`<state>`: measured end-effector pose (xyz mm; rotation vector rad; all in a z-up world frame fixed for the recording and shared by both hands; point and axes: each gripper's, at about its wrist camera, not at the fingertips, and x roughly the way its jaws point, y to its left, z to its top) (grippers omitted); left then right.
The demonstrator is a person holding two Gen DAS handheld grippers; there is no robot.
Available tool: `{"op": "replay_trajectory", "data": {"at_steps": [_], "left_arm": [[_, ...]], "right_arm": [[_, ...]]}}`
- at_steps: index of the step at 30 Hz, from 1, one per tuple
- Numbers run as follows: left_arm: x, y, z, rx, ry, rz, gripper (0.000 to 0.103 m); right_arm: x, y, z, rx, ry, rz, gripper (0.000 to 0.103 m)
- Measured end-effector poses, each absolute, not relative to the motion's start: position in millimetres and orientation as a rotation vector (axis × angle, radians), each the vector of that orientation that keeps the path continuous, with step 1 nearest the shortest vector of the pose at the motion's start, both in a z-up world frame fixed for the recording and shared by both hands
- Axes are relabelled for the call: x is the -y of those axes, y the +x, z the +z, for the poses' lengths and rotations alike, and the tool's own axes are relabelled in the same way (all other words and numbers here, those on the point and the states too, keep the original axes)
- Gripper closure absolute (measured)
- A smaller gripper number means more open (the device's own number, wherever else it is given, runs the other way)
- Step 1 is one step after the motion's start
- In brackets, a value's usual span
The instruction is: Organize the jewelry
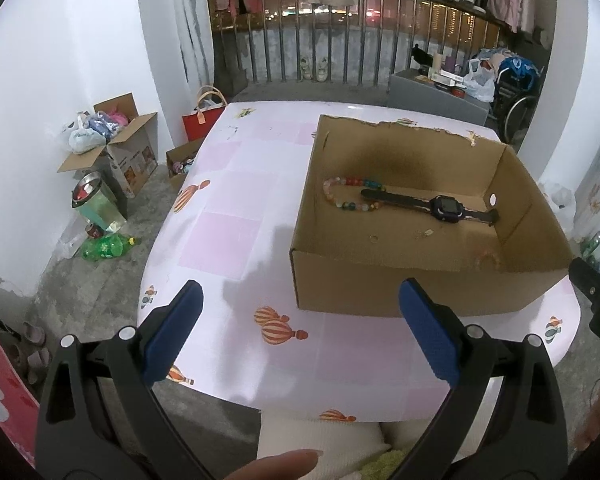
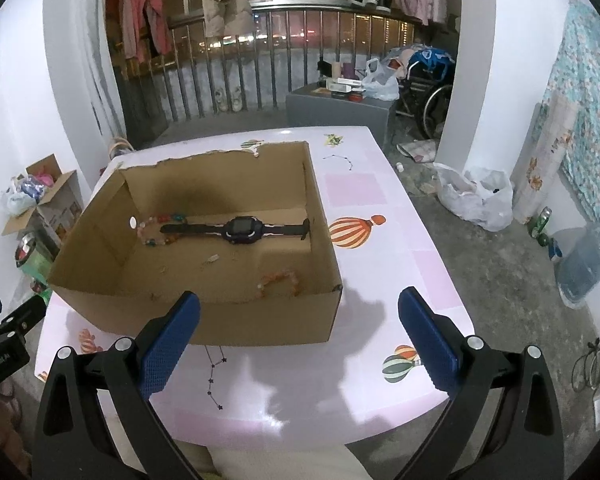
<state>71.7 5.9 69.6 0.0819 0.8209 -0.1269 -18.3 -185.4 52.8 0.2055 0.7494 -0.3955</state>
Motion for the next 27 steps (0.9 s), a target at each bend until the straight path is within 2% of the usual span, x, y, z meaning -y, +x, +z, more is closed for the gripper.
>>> {"op": "replay_trajectory", "data": {"at_steps": [27], "left_arm": [[-4.8,77.6,70.8,-0.747,0.092,-0.146,0.008]], "right_arm": [[188.0,-16.6,55.5,-0.683,0.171,-0.454,0.006]]}}
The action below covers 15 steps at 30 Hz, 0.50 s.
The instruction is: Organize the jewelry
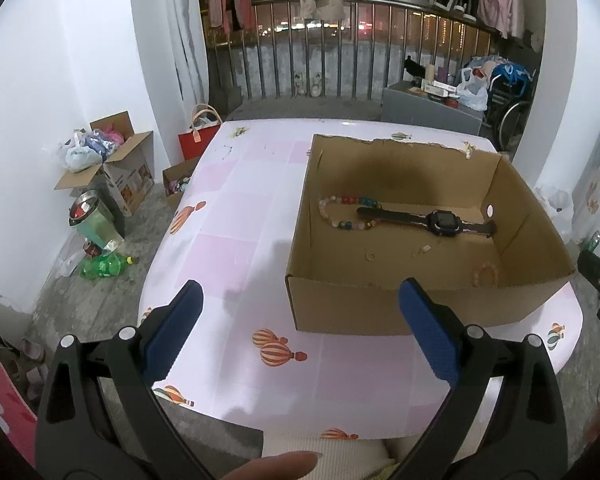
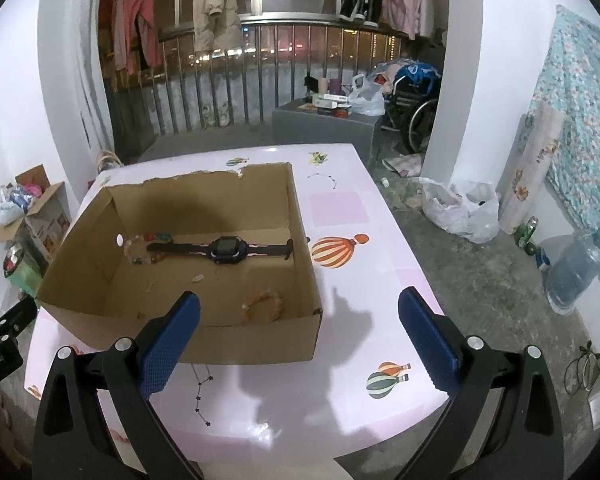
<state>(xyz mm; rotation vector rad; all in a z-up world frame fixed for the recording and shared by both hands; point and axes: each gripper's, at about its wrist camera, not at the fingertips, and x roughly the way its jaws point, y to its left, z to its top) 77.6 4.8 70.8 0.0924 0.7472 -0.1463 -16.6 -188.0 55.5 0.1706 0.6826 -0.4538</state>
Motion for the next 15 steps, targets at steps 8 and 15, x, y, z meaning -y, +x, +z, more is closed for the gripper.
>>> {"op": "replay_trajectory", "data": {"at_steps": [8,15], "left_arm": [[-8.1,77.2,64.6,-0.705,0.078,-0.151,0.008],[-10.1,76.6,64.7,-0.694,0.069,-0.155,0.008]], "right_arm": [[190.7,-20.0,54.1,-0.664,0.180,-0.457,0.006],[189.6,-21.2,54.9,-0.657,0.178,-0.451,0.006]]}}
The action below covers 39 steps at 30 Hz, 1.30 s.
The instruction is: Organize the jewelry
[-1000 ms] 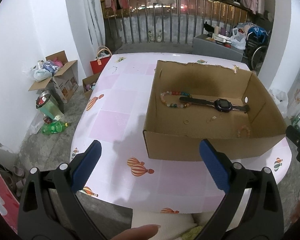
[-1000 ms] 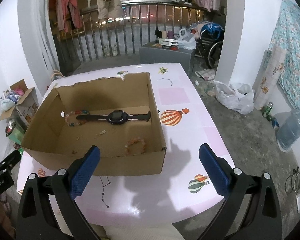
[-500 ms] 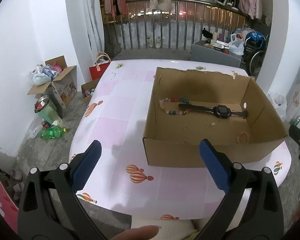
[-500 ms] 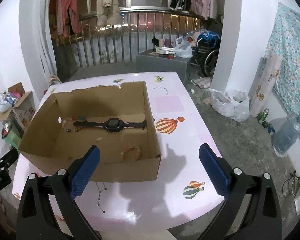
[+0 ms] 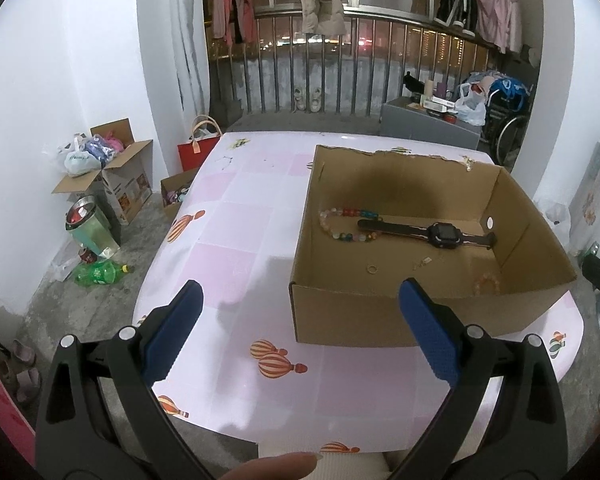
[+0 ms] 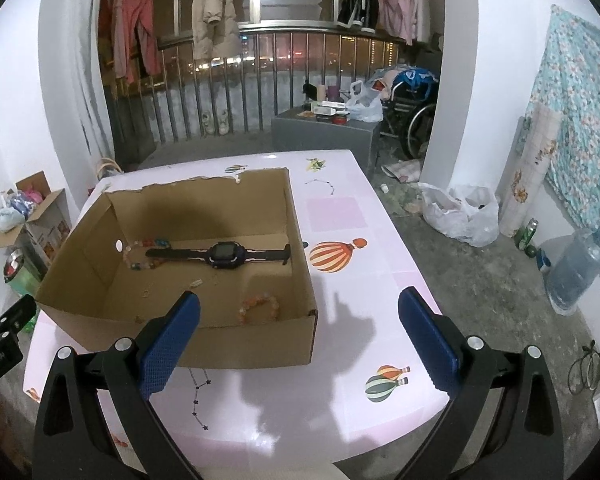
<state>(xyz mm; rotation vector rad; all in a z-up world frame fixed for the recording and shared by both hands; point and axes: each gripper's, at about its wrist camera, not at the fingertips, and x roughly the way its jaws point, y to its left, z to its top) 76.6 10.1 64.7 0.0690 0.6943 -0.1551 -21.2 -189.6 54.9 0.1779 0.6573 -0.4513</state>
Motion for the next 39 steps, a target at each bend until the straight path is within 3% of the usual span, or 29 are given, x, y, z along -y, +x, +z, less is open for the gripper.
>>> {"op": "replay_trajectory", "data": {"at_steps": [39], "left_arm": [[-17,76,61,-0.761,0.098,-0.129,0.008]], "right_arm": [[174,-27,37,-0.712,0.215,-0.399,0.006]]}}
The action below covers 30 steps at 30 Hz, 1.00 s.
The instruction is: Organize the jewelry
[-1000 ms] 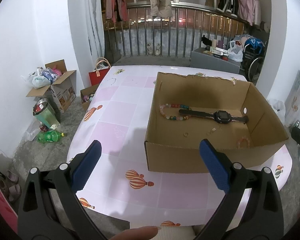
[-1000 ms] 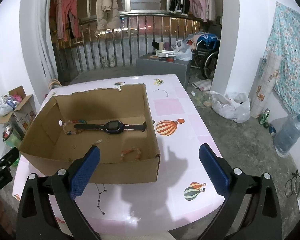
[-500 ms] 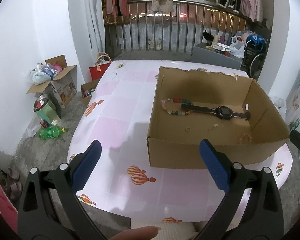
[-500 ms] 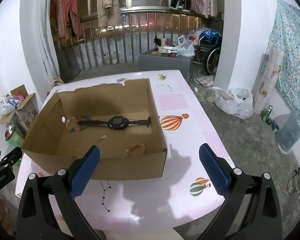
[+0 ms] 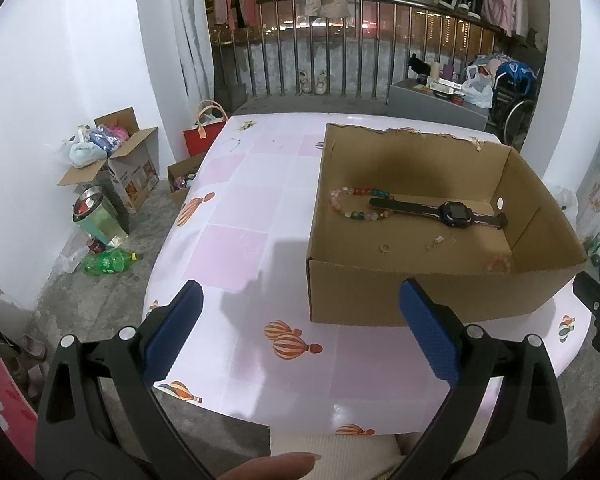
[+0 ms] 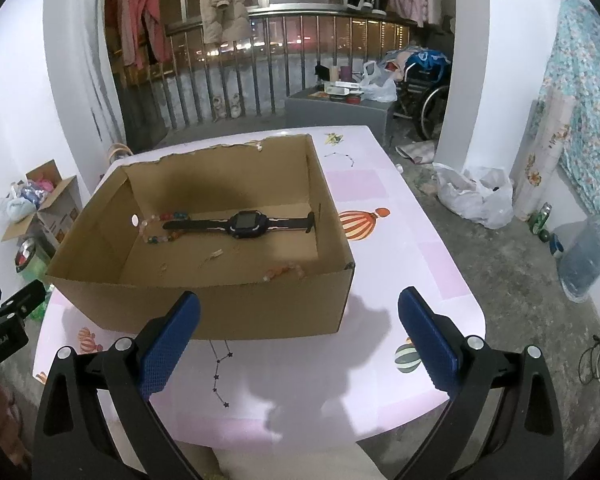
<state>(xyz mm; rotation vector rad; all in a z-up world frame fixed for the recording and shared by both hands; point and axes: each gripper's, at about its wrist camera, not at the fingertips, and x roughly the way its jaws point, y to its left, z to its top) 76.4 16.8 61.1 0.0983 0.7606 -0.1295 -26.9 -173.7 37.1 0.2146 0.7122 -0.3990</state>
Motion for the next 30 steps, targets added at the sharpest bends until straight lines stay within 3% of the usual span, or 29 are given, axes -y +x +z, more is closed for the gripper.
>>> {"op": "replay_trajectory", "data": {"at_steps": [30], "left_arm": [[-14.9,71.9,63.3,-0.753,0.100,-0.131,0.008]], "right_arm": [[177.8,-30.4,39.3,-0.705,0.217,-0.402,0.006]]}}
